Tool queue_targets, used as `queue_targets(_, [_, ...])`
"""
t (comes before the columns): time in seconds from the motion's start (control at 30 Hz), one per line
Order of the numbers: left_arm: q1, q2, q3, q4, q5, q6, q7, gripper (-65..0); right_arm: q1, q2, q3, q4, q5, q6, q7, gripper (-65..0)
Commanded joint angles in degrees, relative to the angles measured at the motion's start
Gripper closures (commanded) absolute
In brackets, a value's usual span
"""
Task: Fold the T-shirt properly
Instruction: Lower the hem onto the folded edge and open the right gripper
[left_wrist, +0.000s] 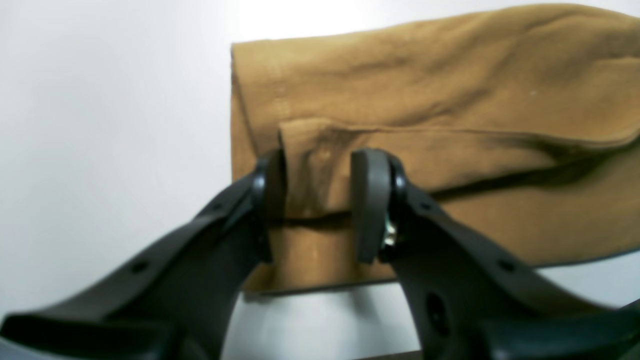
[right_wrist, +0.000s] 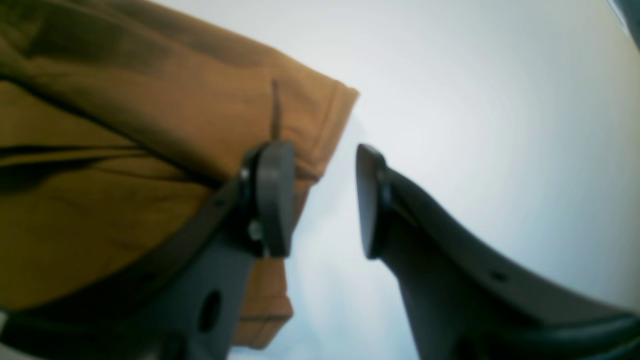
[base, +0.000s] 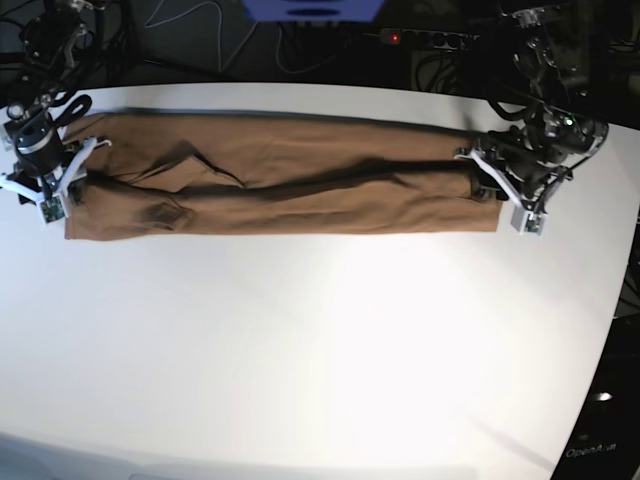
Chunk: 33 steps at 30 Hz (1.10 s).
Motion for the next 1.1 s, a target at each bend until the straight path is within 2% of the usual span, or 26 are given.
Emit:
queue_targets(0.0, [-0.3, -0.4, -0.1, 1.2, -0.7, -0.1, -1.1, -23.1, 0.3, -0.1, 0.1, 0.8, 0.4, -0.5, 0.9, -21.9])
queue_targets(0.13, [-0.3, -0.4, -0.1, 1.2, -0.7, -0.1, -1.1, -23.6, 0.3, -1.5, -0.1, 0.8, 0.2, -0.5, 0.9, -21.9])
queue_targets(0.3, [-0.3, -0.4, -0.1, 1.2, -0.5, -0.1, -1.1, -23.6, 0.3, -1.5, -1.2, -0.1, 0.4, -0.5, 0.9, -22.1])
queue_targets(0.57, [-0.3, -0.4, -0.1, 1.2, -0.3, -0.1, -1.1, -23.6, 3.9, -0.3, -1.2, -7.6, 0.2, -0.5, 1.1, -22.1])
queue_targets(0.8, [-0.4, -0.4, -0.1, 1.2, -0.3, -0.1, -1.1, -23.6, 4.0, -0.2, -1.2, -7.8, 0.4, -0.5, 1.2, -21.0])
queue_targets(1.07, [-0.6, -0.4, -0.1, 1.2, -0.3, -0.1, -1.1, -23.6, 3.4, 0.0, -3.7, -7.8, 0.2, -0.5, 1.2, -4.9])
